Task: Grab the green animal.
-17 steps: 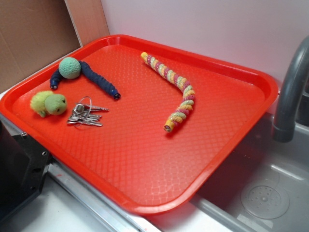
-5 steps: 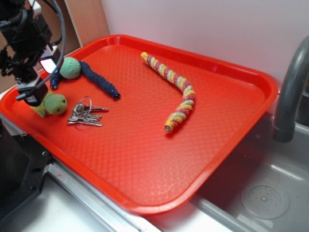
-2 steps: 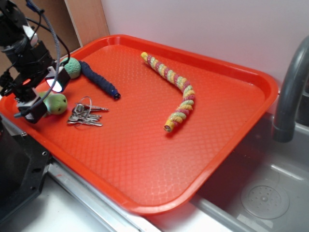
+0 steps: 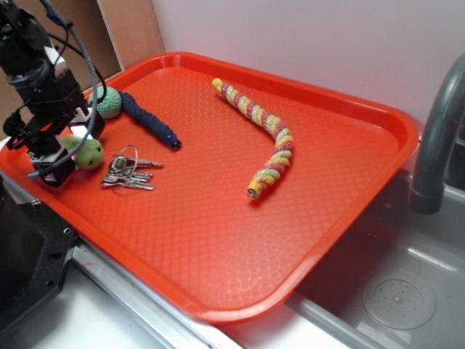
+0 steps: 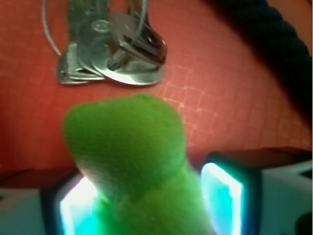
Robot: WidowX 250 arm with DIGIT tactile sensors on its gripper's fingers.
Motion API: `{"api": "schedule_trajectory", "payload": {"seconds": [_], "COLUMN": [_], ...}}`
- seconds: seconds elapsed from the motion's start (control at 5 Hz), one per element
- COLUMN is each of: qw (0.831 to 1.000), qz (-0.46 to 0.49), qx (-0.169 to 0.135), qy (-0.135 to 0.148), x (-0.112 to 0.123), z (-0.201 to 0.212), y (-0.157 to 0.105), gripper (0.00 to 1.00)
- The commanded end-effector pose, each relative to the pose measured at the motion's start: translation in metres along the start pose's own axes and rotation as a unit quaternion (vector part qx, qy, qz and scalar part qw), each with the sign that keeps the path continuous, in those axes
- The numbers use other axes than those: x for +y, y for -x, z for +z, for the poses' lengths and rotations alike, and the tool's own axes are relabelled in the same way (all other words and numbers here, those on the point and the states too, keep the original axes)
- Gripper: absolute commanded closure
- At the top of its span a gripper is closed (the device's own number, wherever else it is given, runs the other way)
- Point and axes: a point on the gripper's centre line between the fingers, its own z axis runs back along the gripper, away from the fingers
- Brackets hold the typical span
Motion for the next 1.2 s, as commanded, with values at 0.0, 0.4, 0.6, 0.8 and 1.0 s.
{"api": "schedule_trajectory", "payload": {"seconds": [0.0, 0.4, 0.6, 0.8, 1.0], "qw": [1.000, 0.978, 0.946, 0.900, 0.851], "qz": [0.014, 0.185, 0.306, 0.421, 0.510], "qx": [0.012, 0.084, 0.097, 0.109, 0.126], "qy": [0.000, -0.043, -0.039, -0.034, -0.021], "x": [0.009, 0.001, 0.001, -0.001, -0.007], "z": [-0.002, 0.021, 0.046, 0.079, 0.106], "y": [-0.007, -0.033, -0.050, -0.072, -0.095], "gripper": [1.00, 1.00, 1.00, 1.00, 1.00]}}
